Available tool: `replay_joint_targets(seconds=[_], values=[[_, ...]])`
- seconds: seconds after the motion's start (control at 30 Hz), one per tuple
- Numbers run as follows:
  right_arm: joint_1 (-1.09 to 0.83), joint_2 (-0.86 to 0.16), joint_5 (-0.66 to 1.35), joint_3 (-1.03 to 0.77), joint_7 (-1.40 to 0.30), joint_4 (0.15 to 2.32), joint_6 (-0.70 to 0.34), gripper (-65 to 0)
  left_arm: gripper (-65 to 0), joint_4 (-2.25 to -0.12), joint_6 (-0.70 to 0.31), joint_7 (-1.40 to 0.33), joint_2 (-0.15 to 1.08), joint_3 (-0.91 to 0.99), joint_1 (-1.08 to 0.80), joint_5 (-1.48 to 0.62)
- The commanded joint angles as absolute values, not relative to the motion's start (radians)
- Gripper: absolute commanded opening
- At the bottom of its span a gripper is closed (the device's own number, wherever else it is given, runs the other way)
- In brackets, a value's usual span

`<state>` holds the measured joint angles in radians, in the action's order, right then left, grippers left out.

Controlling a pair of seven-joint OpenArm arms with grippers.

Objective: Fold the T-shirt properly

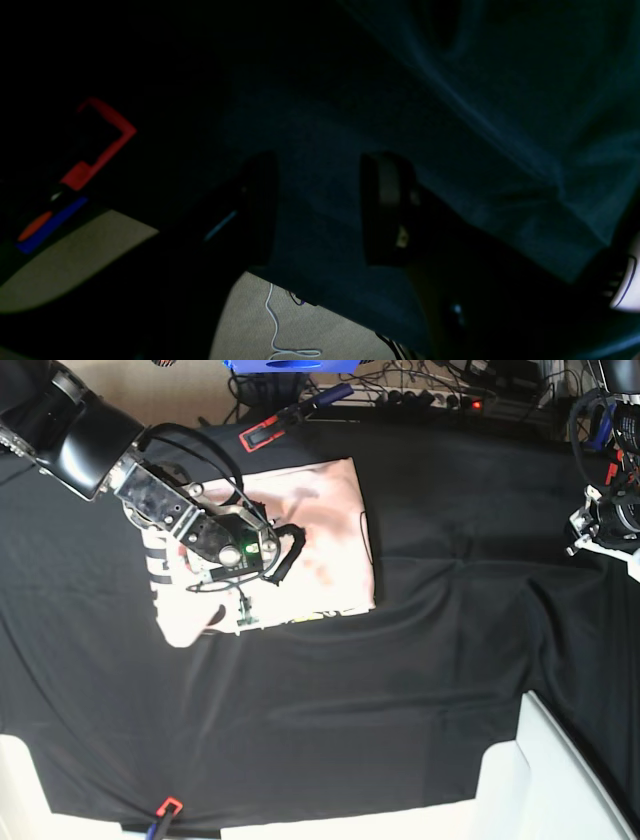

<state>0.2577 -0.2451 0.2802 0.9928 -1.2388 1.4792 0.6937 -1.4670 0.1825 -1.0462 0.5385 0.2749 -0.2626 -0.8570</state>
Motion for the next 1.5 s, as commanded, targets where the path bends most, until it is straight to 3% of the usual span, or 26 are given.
replay_joint_targets(seconds=[0.0, 0.37, 0.53, 0.7, 1.1, 1.47], values=[[0.277, -0.243, 0.259, 0.989, -1.233, 1.492, 0.698, -65.0, -38.5, -1.48, 0.182, -1.035, 0.564, 0.285, -0.252, -0.858], [0.22, -0.162, 0.248, 0.997, -1.27, 1.486, 0.698, -65.0, -38.5, -1.478, 0.182, -1.035, 0.559, 0.285, -0.236, -0.858], [0.265, -0.13, 0.248, 1.15, -1.294, 1.426, 0.698, -65.0, -38.5, -1.478, 0.182, -1.035, 0.559, 0.283, -0.236, -0.858], [0.278, -0.064, 0.243, 1.159, -1.302, 1.353, 0.698, -65.0, -38.5, -1.478, 0.182, -1.035, 0.559, 0.283, -0.236, -0.858], [0.274, 0.016, 0.03, 1.161, -1.32, 1.285, 0.698, -63.7, -38.5, -1.477, 0.182, -1.035, 0.559, 0.283, -0.249, -0.857], [0.263, 0.05, 0.028, 1.325, -1.322, 1.288, 0.698, -32.9, -38.5, -1.477, 0.182, -1.035, 0.558, 0.278, -0.243, -0.857]])
